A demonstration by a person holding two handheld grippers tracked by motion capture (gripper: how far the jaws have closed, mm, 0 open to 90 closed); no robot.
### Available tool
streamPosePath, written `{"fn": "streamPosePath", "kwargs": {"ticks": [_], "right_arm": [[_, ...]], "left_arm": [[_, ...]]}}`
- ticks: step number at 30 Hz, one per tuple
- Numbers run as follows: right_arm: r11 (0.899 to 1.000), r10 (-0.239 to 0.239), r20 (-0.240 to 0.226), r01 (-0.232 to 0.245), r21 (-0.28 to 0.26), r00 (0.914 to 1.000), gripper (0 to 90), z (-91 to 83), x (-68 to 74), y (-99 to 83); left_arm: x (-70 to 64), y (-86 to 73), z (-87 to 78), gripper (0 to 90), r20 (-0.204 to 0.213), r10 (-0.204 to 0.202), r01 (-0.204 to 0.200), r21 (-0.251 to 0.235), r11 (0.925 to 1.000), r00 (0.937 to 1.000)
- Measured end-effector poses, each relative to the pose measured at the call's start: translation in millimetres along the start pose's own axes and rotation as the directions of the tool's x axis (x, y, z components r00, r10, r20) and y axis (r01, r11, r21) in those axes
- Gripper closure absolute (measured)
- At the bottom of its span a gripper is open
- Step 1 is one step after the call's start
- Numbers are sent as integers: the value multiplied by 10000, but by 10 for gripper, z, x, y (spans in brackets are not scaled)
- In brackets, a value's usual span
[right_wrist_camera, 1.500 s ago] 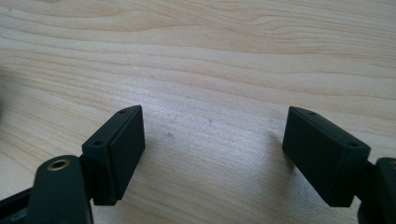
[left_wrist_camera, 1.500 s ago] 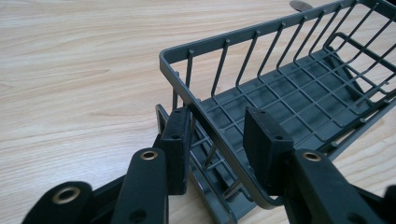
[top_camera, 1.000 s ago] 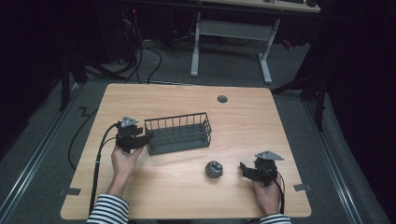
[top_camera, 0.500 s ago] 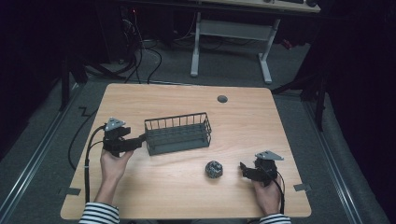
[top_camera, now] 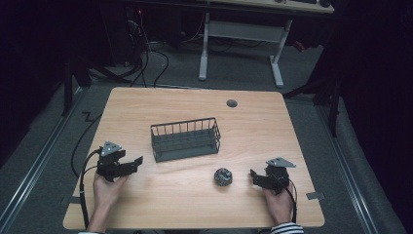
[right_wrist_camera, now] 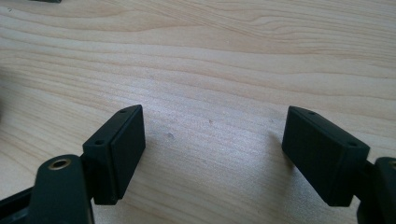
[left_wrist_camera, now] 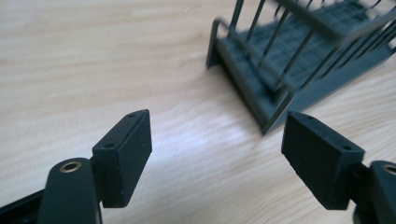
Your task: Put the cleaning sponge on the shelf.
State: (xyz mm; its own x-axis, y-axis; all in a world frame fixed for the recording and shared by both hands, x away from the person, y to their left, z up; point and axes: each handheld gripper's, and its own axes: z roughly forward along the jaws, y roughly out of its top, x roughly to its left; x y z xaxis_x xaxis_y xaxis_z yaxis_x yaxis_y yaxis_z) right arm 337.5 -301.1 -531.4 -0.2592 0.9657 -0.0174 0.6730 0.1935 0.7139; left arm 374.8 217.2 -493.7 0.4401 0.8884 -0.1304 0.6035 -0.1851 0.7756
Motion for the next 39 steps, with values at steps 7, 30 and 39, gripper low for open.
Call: {"fn": "streamPosePath", "kwargs": {"ticks": [7,30,39], "right_arm": [[10000,9,9,-9,6,10000,214,-1,4,0],[9994,-348,-433,347,-29,9985,239,-15,6,-12],[9987,-472,-1150,446,-252,9922,285,-146,-4,27]], "left_arm": [[55,-208,91,252,-52,-195,197,323,9993,9998],[69,-370,231,232,-1412,350,-261,646,9976,9894],[68,-369,235,217,-1411,347,-256,657,9975,9894]]}}
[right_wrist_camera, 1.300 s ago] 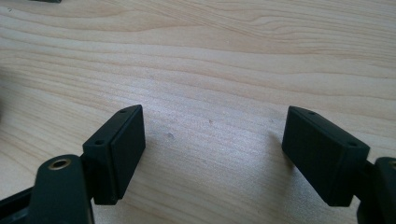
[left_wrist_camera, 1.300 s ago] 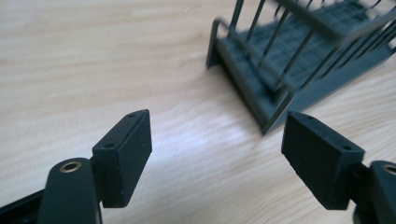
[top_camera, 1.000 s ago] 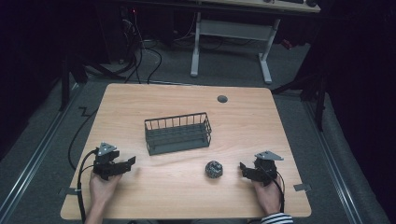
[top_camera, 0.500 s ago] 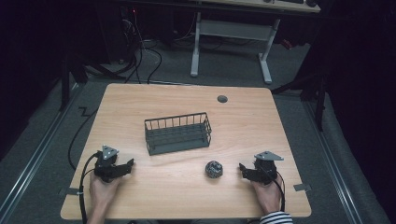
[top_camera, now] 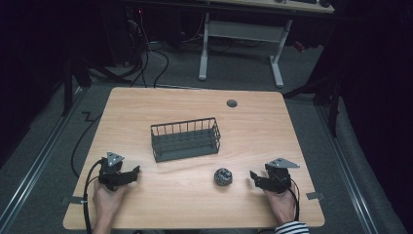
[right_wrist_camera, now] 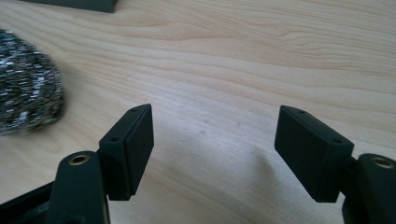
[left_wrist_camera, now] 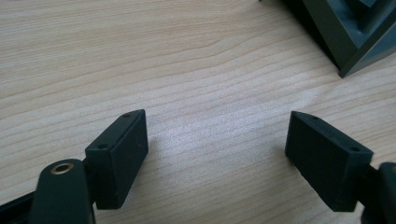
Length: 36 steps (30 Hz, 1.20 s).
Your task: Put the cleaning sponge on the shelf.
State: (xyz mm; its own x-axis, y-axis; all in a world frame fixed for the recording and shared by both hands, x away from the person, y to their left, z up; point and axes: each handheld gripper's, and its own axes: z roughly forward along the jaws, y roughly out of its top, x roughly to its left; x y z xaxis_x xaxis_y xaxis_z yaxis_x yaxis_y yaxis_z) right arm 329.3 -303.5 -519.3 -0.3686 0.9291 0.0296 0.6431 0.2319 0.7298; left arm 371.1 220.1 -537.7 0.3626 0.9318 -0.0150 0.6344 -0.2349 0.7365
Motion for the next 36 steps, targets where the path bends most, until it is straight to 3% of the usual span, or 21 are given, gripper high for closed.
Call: {"fn": "streamPosePath", "kwargs": {"ticks": [7,13,18,24,30,36], "right_arm": [[9994,-285,-381,277,-214,9989,278,-106,116,19],[9964,-815,-1010,786,-326,9915,269,-173,294,65],[9917,-1271,-1581,1222,-400,9792,261,-188,452,100],[9799,-1986,-2110,1901,-602,9571,250,-219,692,194],[9736,-2281,-2329,2226,-498,9454,234,-126,826,266],[9732,-2287,-2392,2275,-328,9437,231,-34,868,297]], "left_arm": [[-2,0,0,214,-4,-26,26,2,10000,10000],[-5,-1,-1,213,-11,-25,25,9,10000,10000],[-5,-1,0,211,-2,-18,18,10,10000,10000],[-5,0,0,209,1,-12,12,15,10000,10000],[-6,0,0,207,-1,-7,7,19,10000,10000],[-6,0,0,207,4,-10,10,18,10000,10000]]}}
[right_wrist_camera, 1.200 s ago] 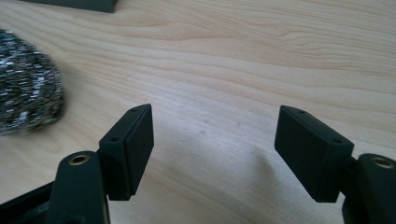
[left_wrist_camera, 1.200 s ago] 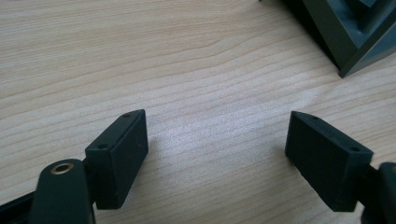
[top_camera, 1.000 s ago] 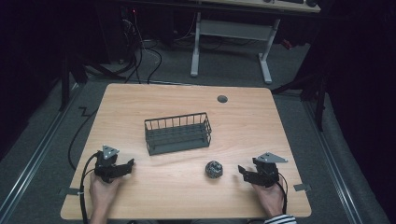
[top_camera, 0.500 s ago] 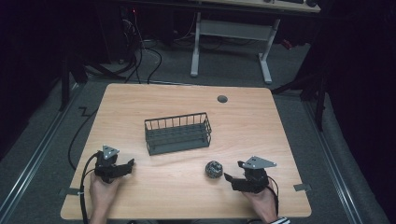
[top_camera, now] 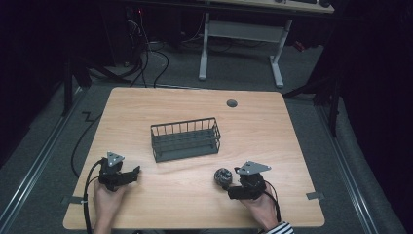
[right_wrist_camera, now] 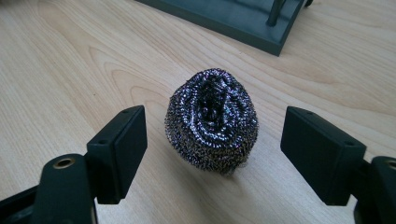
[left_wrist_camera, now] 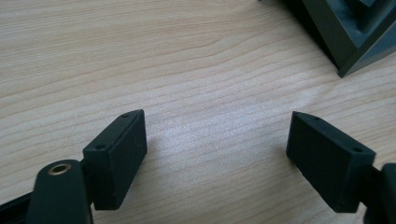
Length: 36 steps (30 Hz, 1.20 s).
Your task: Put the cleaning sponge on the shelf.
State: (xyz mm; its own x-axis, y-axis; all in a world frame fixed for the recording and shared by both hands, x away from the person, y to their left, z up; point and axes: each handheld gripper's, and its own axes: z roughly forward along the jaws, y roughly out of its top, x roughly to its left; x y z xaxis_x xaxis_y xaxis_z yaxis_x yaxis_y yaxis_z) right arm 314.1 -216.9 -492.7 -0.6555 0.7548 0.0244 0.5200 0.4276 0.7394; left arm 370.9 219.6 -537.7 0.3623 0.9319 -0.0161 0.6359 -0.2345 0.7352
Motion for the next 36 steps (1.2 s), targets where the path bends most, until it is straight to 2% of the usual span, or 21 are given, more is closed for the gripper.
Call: {"fn": "streamPosePath", "kwargs": {"ticks": [8,18,23,31,32,36], "right_arm": [[9994,123,-87,-121,317,9999,240,130,-4,5],[9987,131,-109,-125,488,9999,319,214,-21,-22],[9982,88,-65,-84,598,9999,360,232,-24,-27],[9984,63,-251,-48,564,9997,420,218,-48,-36],[9985,80,-304,-63,544,9995,450,204,-61,-40],[9984,97,-341,-78,560,9994,458,197,-68,-42]], "left_arm": [[0,0,0,207,3,2,-2,1,10000,10000],[1,0,0,207,5,-2,2,-2,10000,10000],[1,0,0,207,4,0,0,0,10000,10000],[1,0,0,207,8,-5,5,-1,10000,10000],[2,0,0,207,6,-4,4,0,10000,10000],[1,0,0,207,7,-7,7,0,10000,10000]]}}
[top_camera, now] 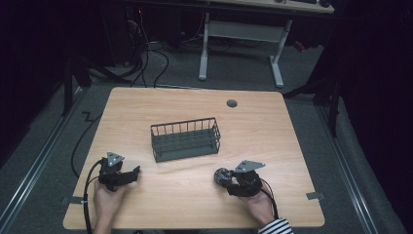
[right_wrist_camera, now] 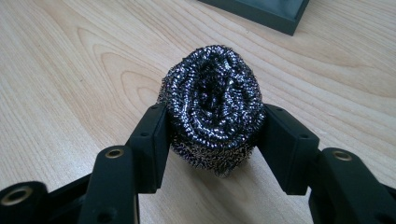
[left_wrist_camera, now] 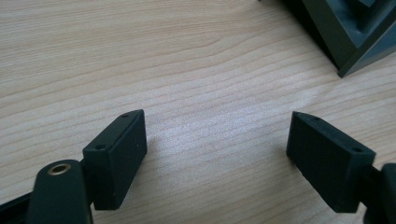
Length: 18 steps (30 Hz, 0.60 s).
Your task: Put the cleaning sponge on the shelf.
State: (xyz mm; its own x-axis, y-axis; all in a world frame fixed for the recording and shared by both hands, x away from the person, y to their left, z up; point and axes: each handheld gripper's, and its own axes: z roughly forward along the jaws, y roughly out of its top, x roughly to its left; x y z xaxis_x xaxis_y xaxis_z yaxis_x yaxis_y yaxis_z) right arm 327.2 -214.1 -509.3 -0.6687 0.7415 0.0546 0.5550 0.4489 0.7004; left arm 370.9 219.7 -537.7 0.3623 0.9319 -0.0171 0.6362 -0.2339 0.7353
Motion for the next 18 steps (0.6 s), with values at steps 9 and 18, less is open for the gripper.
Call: {"fn": "streamPosePath", "kwargs": {"ticks": [9,18], "right_arm": [[10000,-90,-10,90,36,10000,490,-20,-3,3],[9999,-128,-72,127,-85,9999,506,-44,4,7]], "left_arm": [[0,0,0,207,2,5,-5,-1,10000,10000],[0,0,0,207,1,4,-4,0,10000,10000]]}}
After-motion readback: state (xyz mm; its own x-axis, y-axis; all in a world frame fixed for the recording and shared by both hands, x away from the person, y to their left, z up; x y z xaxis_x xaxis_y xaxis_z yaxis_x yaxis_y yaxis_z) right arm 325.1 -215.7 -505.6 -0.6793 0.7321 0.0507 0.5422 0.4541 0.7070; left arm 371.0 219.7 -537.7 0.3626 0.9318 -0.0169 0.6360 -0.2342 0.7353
